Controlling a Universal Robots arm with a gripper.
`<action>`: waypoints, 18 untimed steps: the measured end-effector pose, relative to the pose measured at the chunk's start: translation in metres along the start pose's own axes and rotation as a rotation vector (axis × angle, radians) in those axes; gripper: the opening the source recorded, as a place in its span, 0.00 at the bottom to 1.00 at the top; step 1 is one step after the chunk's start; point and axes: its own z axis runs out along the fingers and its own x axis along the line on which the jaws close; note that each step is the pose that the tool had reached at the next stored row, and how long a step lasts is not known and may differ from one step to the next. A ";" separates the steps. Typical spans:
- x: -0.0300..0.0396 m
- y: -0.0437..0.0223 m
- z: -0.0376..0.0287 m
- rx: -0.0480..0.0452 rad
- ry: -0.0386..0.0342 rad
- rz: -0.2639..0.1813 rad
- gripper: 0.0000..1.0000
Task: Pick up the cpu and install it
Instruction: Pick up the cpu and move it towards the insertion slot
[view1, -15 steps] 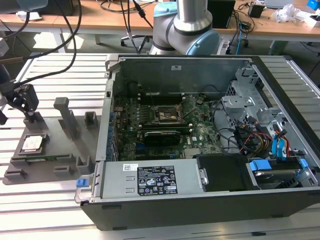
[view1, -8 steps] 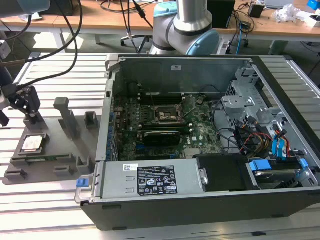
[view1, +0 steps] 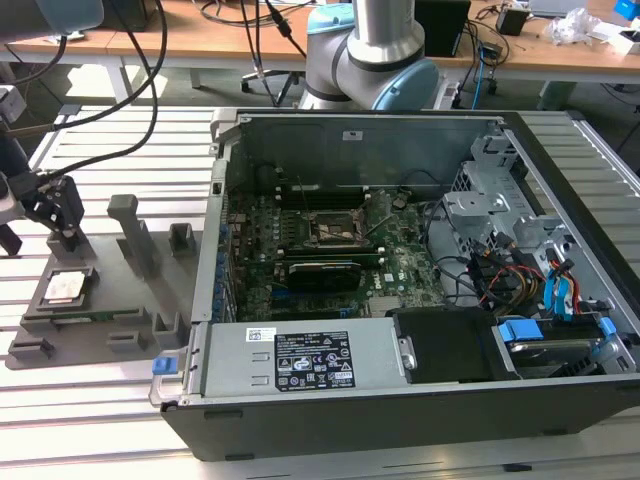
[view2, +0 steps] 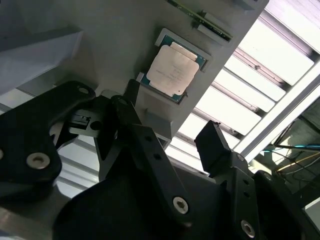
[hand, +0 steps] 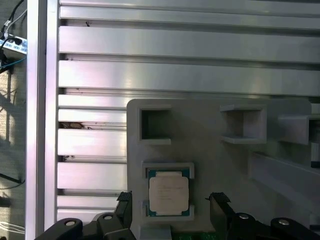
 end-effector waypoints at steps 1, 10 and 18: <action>-0.0001 0.0000 0.0006 0.0000 0.0000 0.000 0.72; -0.0014 0.0002 0.0065 0.0000 0.0000 0.000 0.72; -0.0031 0.0003 0.0134 0.0000 -0.0001 0.000 0.72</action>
